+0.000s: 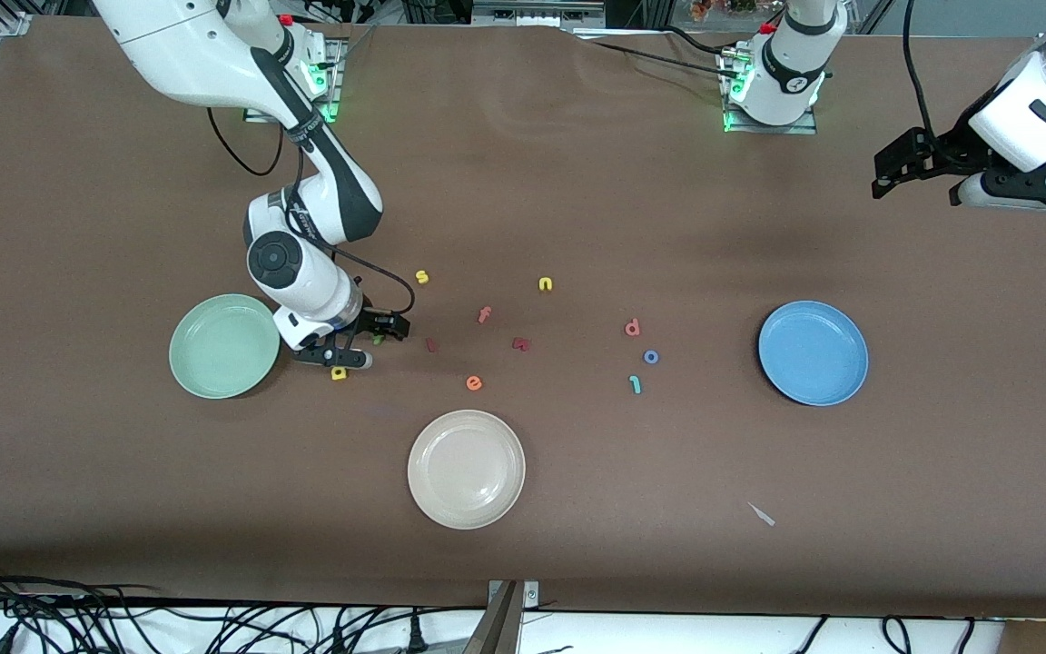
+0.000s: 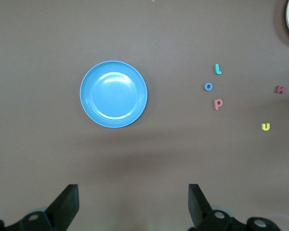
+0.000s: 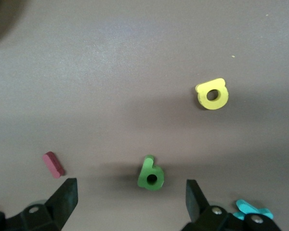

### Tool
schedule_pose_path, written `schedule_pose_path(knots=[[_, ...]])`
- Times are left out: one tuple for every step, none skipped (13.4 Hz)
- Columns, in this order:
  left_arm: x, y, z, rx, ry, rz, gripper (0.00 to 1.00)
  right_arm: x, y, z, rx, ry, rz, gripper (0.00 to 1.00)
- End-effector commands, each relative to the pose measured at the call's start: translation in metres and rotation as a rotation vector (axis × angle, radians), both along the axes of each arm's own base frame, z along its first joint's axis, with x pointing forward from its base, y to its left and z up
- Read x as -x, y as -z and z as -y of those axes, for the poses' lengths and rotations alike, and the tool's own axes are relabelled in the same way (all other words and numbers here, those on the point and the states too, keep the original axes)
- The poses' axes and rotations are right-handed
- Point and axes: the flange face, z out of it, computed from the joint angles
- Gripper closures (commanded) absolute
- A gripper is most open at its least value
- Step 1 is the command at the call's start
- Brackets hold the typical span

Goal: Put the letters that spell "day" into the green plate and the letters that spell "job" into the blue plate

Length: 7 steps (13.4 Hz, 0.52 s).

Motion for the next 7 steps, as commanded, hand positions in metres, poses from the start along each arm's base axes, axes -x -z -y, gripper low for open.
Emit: schedule_pose_path(knots=[[0.005, -0.006, 0.006, -0.048, 0.021, -0.018, 0.00, 0.007, -0.007, 0.003, 0.005, -0.001, 0.015, 0.01], [0.004, -0.007, 0.011, -0.067, 0.033, -0.009, 0.00, 0.007, -0.007, 0.003, 0.005, -0.003, 0.016, 0.01], [0.005, -0.007, 0.014, -0.081, 0.043, -0.007, 0.00, 0.007, -0.007, 0.003, 0.005, -0.003, 0.016, 0.01], [0.007, -0.007, 0.026, -0.091, 0.066, -0.006, 0.00, 0.007, -0.006, 0.004, 0.005, -0.001, 0.014, 0.01], [0.007, -0.007, 0.032, -0.109, 0.079, -0.004, 0.00, 0.007, -0.004, 0.004, 0.006, -0.001, 0.011, 0.01], [0.007, -0.007, 0.031, -0.130, 0.083, -0.002, 0.00, 0.007, -0.003, 0.004, 0.006, -0.001, 0.011, 0.01], [0.006, -0.007, 0.029, -0.133, 0.078, -0.002, 0.00, 0.007, -0.003, 0.004, 0.006, -0.003, 0.010, 0.01]])
